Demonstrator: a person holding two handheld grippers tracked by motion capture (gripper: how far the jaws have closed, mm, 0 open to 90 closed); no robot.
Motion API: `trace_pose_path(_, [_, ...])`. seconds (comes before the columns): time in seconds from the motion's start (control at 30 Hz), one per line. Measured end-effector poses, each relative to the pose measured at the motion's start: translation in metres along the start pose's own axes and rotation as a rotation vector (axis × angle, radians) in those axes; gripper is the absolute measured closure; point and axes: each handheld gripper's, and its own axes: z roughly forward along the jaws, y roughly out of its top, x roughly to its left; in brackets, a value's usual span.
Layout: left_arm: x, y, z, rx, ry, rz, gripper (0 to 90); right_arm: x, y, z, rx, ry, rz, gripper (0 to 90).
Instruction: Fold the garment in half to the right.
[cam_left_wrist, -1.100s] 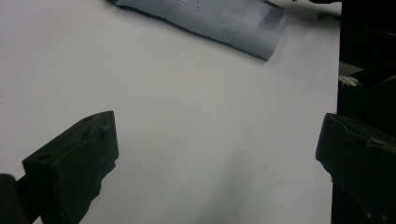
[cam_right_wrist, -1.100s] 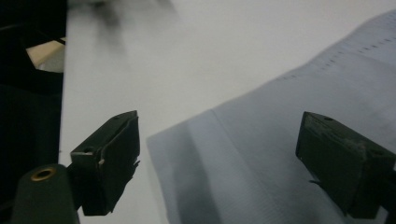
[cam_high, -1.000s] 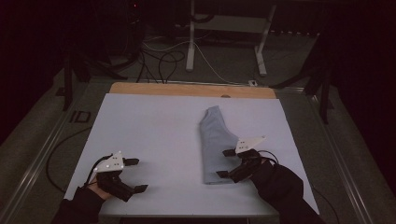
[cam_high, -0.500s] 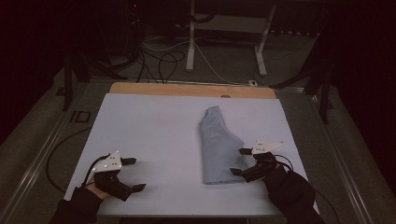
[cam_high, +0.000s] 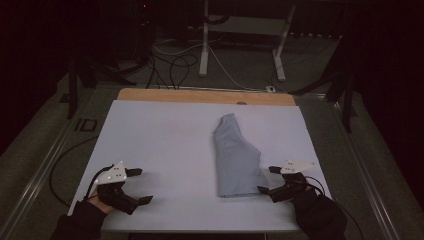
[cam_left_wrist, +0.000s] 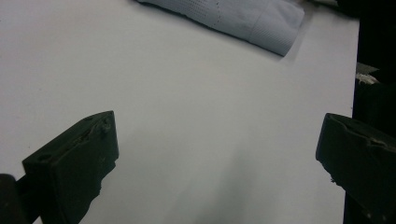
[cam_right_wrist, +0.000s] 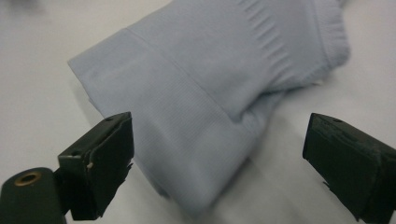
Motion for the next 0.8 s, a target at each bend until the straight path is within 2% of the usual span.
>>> trace_pose_path(0.13, [0.001,-0.001,-0.003,-0.007,0.015,-0.002,0.4,0.001,-0.007,-0.007,-0.013,-0.026,0.018,8.8])
trace_pose_path(0.27, [0.001,-0.002,-0.002,-0.003,0.024,-0.005,0.4,0.003,-0.015,-0.010,0.000,-0.053,0.025,8.8])
trace_pose_path(0.47, [0.001,-0.003,-0.001,-0.002,0.032,-0.009,0.4,0.009,-0.019,-0.014,-0.009,-0.073,0.033,8.8])
trace_pose_path(0.8, [0.001,-0.004,0.001,-0.013,0.052,-0.012,0.4,0.007,-0.019,-0.012,-0.006,-0.068,0.037,8.9])
